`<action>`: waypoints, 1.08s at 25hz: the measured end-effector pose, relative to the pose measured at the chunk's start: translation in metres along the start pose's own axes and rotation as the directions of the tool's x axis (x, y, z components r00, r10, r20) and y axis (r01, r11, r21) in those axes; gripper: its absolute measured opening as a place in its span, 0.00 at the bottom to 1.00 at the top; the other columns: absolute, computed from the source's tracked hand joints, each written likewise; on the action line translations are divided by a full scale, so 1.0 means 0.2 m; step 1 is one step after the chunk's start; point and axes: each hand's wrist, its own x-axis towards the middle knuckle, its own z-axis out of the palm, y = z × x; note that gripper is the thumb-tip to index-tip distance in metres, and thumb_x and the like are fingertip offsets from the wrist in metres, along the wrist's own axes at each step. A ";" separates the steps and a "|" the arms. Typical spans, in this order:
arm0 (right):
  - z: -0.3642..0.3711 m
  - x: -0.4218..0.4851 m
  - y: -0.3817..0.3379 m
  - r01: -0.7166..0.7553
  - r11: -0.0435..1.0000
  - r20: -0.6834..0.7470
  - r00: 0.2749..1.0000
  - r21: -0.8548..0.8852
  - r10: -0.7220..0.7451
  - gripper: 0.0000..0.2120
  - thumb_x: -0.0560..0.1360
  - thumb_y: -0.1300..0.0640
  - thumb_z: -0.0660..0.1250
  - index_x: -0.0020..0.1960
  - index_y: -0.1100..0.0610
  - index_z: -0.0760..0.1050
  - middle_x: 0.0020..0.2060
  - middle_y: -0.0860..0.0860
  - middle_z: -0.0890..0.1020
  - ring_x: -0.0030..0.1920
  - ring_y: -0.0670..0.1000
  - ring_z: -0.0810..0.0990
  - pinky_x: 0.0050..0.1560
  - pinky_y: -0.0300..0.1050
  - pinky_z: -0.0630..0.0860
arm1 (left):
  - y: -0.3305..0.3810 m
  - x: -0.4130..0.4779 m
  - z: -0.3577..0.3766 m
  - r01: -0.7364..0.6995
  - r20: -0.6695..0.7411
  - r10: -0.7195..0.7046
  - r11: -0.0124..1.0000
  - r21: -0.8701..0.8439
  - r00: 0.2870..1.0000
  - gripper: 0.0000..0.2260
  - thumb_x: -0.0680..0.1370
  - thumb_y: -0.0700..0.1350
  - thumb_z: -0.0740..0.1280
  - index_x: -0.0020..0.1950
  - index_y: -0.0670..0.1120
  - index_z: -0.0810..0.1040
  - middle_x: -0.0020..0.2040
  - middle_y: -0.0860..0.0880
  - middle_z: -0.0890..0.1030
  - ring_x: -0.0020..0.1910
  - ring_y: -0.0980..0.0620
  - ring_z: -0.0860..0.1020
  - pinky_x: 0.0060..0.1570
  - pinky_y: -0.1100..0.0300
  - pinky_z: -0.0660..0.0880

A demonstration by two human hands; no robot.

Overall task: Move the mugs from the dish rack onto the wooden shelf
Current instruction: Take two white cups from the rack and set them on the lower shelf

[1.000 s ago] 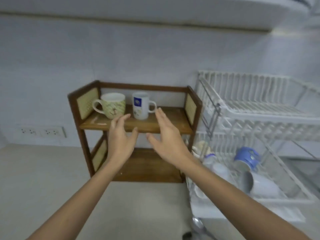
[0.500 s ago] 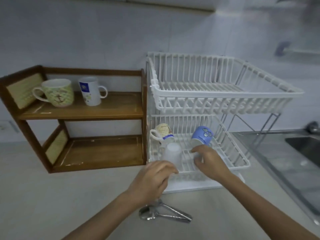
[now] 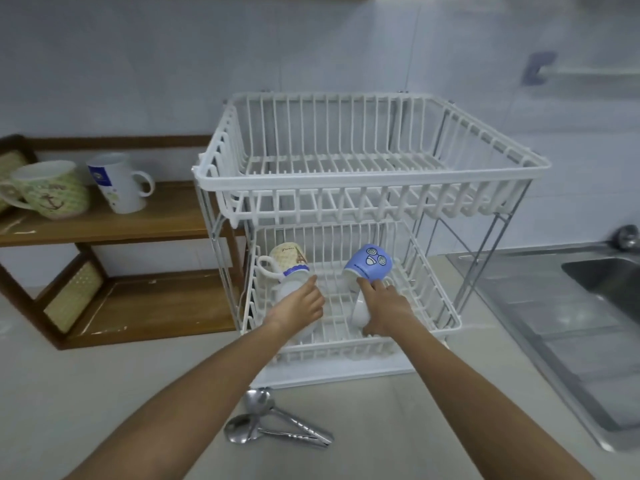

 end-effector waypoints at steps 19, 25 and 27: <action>-0.17 -0.64 -0.45 0.276 0.142 -0.183 0.870 0.951 -0.458 0.40 0.54 0.57 0.78 0.64 0.47 0.70 0.54 0.47 0.82 0.53 0.47 0.81 0.48 0.39 0.78 | 0.30 -1.32 0.02 -0.087 0.715 -0.387 -0.904 -0.418 0.582 0.37 0.53 0.52 0.78 0.60 0.52 0.70 0.53 0.51 0.80 0.49 0.55 0.80 0.39 0.64 0.79; -0.05 -0.56 -1.18 0.357 0.591 -0.128 0.910 0.723 -0.393 0.46 0.50 0.37 0.78 0.63 0.32 0.60 0.57 0.35 0.75 0.55 0.40 0.76 0.56 0.42 0.77 | 0.28 -1.46 0.65 -0.020 0.893 -0.358 -0.930 -0.367 0.273 0.39 0.62 0.42 0.81 0.63 0.55 0.62 0.53 0.53 0.73 0.50 0.53 0.74 0.38 0.59 0.76; -0.05 -0.43 -1.39 0.378 0.696 -0.154 0.919 0.611 -0.363 0.50 0.50 0.32 0.74 0.68 0.34 0.57 0.62 0.37 0.72 0.60 0.44 0.74 0.58 0.46 0.74 | 0.22 -1.44 0.83 0.030 0.899 -0.375 -0.920 -0.391 0.226 0.41 0.58 0.45 0.83 0.62 0.57 0.61 0.53 0.53 0.72 0.51 0.51 0.73 0.42 0.57 0.75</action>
